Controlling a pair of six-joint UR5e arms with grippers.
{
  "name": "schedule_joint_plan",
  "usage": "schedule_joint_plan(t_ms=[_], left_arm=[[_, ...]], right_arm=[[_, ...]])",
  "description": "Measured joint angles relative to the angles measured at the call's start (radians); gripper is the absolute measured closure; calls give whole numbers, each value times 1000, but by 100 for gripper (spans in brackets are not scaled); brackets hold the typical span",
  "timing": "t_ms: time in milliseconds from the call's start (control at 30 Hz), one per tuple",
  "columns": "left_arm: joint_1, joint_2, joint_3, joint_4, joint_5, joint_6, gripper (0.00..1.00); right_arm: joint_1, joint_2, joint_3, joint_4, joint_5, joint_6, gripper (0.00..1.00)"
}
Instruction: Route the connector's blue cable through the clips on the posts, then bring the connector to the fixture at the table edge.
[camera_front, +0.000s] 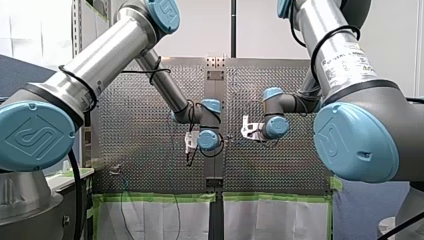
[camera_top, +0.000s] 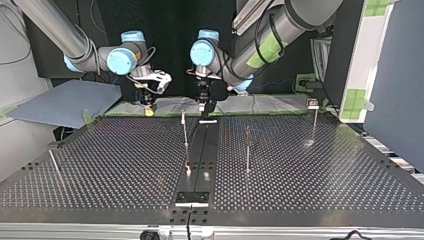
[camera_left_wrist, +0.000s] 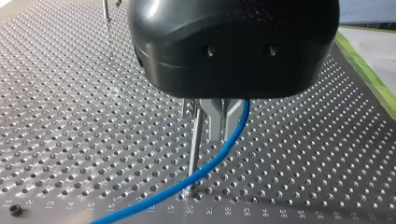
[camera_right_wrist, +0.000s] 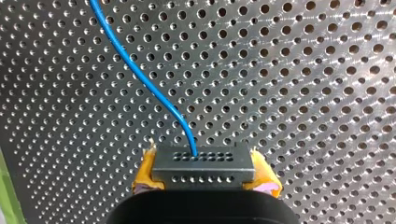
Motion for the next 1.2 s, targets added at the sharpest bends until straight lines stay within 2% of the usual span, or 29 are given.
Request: schedule_joint_plan(t_ms=[167, 367, 667, 1200], left_arm=[[0, 0, 0, 0, 0, 0, 100], [5, 0, 0, -2, 0, 0, 100], [2, 0, 0, -16, -12, 4, 100], [21, 0, 9, -18, 0, 6, 100]], right_arm=[[-10, 0, -2, -6, -28, 4, 100], [-12, 0, -8, -3, -42, 5, 100], [-10, 0, -10, 4, -44, 5, 100], [-14, 0, -37, 15, -46, 13, 100]])
